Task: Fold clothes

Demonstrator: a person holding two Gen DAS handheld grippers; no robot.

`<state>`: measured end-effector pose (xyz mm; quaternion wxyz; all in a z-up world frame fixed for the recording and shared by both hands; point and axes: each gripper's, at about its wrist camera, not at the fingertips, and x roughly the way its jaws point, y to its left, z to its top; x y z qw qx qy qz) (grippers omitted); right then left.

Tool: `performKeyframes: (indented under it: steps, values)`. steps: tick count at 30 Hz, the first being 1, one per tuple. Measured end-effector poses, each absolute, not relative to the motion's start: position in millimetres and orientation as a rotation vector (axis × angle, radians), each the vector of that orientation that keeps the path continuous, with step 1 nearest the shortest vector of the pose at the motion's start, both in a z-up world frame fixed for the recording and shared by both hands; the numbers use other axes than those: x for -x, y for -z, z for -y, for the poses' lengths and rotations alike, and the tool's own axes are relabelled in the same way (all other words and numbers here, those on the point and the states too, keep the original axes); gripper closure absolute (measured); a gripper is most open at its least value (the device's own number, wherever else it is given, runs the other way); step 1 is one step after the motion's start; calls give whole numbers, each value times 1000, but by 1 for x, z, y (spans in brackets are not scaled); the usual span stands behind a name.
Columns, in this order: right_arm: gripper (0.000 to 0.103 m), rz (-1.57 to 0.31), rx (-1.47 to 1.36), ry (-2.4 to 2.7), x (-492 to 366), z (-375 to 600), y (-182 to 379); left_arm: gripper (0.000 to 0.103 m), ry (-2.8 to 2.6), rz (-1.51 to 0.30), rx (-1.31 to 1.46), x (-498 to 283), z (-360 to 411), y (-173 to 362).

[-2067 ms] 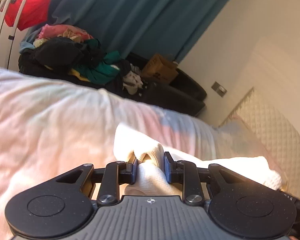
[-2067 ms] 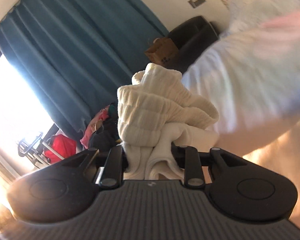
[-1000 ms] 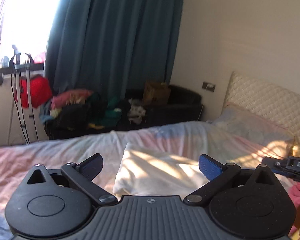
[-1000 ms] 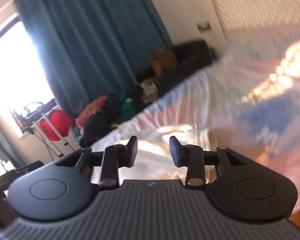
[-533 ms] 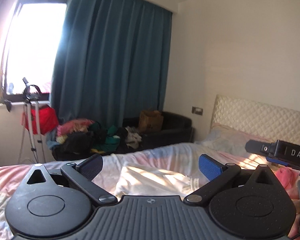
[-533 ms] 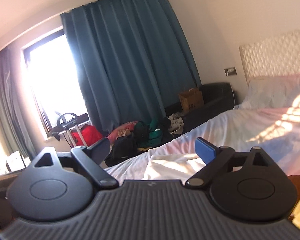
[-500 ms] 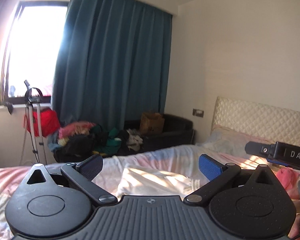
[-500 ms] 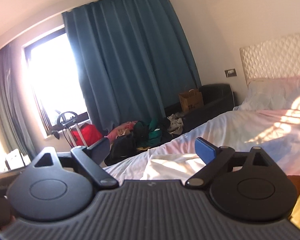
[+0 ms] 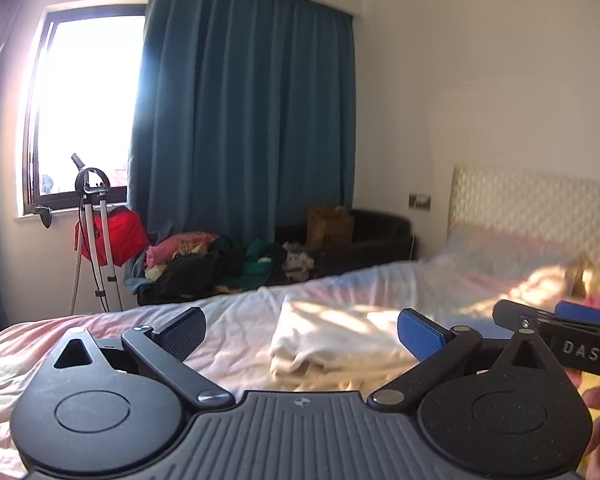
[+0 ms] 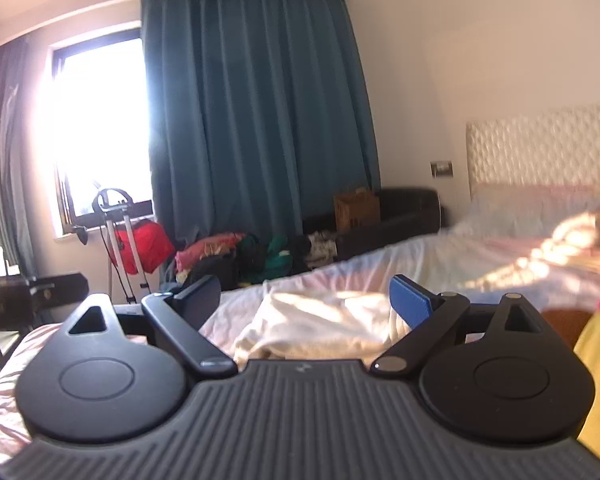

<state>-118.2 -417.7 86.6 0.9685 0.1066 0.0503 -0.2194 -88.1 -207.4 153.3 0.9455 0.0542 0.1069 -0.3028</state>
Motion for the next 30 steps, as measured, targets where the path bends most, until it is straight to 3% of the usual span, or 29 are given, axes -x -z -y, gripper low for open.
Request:
performKeyframes:
  steps: [12,30]
  values:
    - [10,-211,-190,473,102,406,-28,0,622,-263,-133,68,201,-107]
    - [10,-253,-178,511,88,401,-11,0,642,-311,-131,51,214,-82]
